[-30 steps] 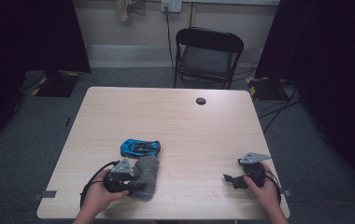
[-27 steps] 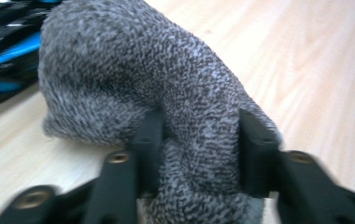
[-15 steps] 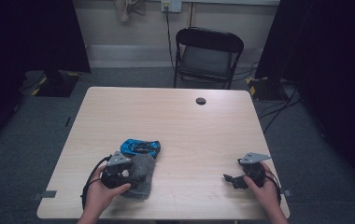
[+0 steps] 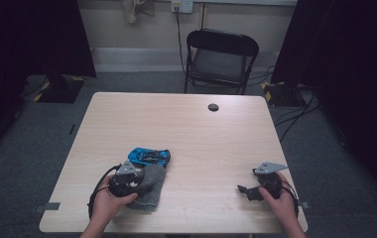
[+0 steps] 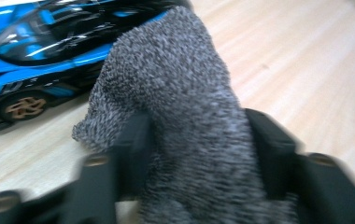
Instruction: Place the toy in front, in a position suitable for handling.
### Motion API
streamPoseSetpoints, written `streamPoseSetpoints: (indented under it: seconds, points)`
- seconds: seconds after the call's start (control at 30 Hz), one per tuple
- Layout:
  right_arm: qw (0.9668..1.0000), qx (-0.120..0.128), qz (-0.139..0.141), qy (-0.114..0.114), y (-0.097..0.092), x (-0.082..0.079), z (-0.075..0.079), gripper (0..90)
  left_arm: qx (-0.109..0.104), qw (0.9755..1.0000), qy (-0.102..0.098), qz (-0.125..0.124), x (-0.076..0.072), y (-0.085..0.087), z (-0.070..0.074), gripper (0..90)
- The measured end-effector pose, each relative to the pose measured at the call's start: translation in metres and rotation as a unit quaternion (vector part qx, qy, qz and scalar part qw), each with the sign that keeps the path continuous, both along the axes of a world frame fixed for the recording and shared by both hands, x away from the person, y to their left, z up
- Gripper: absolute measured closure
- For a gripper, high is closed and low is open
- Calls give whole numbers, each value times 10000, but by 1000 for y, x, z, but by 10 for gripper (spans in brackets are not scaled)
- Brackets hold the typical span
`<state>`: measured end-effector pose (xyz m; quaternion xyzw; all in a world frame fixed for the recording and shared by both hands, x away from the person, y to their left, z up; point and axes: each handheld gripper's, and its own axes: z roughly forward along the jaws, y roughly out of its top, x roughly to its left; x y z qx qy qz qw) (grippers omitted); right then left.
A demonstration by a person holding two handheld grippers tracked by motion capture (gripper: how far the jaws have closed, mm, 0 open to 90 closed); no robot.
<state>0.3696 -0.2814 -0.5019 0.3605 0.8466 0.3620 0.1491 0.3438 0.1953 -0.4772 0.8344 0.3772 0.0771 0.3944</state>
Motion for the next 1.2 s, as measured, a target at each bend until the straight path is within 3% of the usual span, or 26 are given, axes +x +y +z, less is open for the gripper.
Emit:
streamPoseSetpoints:
  seconds: [0.17,0.27,0.33,0.37,0.43,0.47,0.57,0.67,0.77,0.97,1.03,1.1,1.13,1.2]
  points:
    - [10000,2,0,3,0,0,0,72,169,9995,-82,-267,0,7,7,688]
    - [10000,2,-1,2,0,0,0,72,210,9991,-68,-366,0,19,10,690]
    - [10000,3,0,2,0,0,0,72,204,9993,-85,-294,0,20,10,683]
    - [10000,2,0,1,0,0,0,72,97,9999,-100,33,-1,20,10,568]
    - [10000,2,0,3,0,0,0,72,-40,9993,-80,371,-1,18,10,342]
    - [10000,2,-1,2,0,0,0,72,-155,9981,-133,587,-2,16,11,295]
    - [10000,2,0,2,0,0,0,72,-32,9953,-151,955,-4,9,10,189]
    - [10000,2,0,3,0,0,0,72,20,9937,-103,1113,-5,2,4,203]
    - [10000,2,-1,2,0,0,0,72,312,9933,-118,1109,-5,-5,-2,211]
    - [10000,-2,-3,-1,0,0,0,70,561,9947,-124,848,-1,-4,-11,251]
    - [10000,-9,-4,-4,0,0,0,68,633,9952,-185,726,-1,-3,-11,325]
    - [10000,-14,-4,-7,1,1,0,65,525,9977,-210,386,1,5,-9,484]
    - [10000,-14,-4,-7,1,1,0,65,525,9977,-210,386,1,5,-9,539]
    - [10000,-16,-4,-2,1,1,0,61,489,9985,-160,167,2,11,-8,586]
